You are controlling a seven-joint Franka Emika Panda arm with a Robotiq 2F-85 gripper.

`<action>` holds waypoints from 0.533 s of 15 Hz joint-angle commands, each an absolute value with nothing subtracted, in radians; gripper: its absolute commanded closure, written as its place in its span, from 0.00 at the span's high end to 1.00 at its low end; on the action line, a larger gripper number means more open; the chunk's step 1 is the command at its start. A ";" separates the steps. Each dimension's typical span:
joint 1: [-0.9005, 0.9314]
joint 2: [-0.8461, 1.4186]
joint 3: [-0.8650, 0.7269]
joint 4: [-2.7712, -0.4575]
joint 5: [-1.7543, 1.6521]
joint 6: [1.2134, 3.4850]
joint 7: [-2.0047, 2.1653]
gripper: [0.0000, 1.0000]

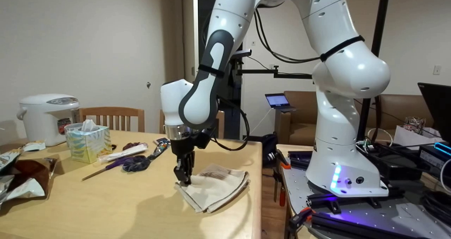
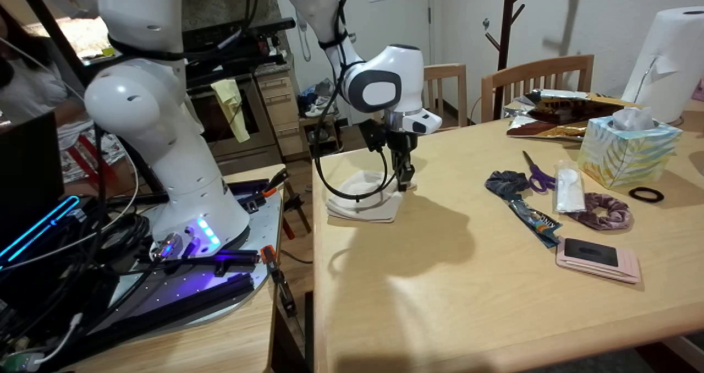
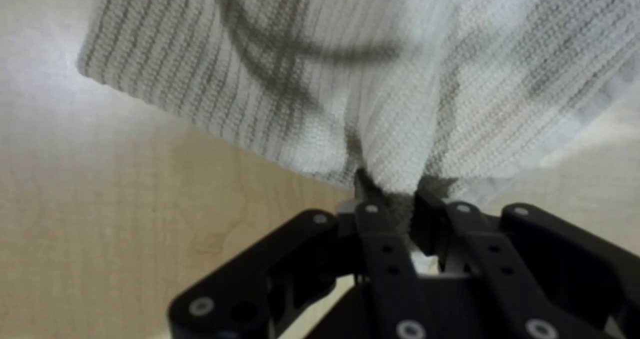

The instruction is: Move the plastic spoon forward then wipe the table with the cloth.

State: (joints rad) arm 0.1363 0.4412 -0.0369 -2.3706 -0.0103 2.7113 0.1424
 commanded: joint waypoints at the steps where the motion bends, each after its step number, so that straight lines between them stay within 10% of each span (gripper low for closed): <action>1: 0.139 0.447 -0.058 -2.331 -0.047 2.708 0.164 0.04; 8: 0.107 0.464 -0.084 -2.162 -0.090 2.611 0.116 0.04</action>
State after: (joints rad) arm 0.1291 0.4465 -0.0839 -2.2357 -0.0565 2.6701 0.1383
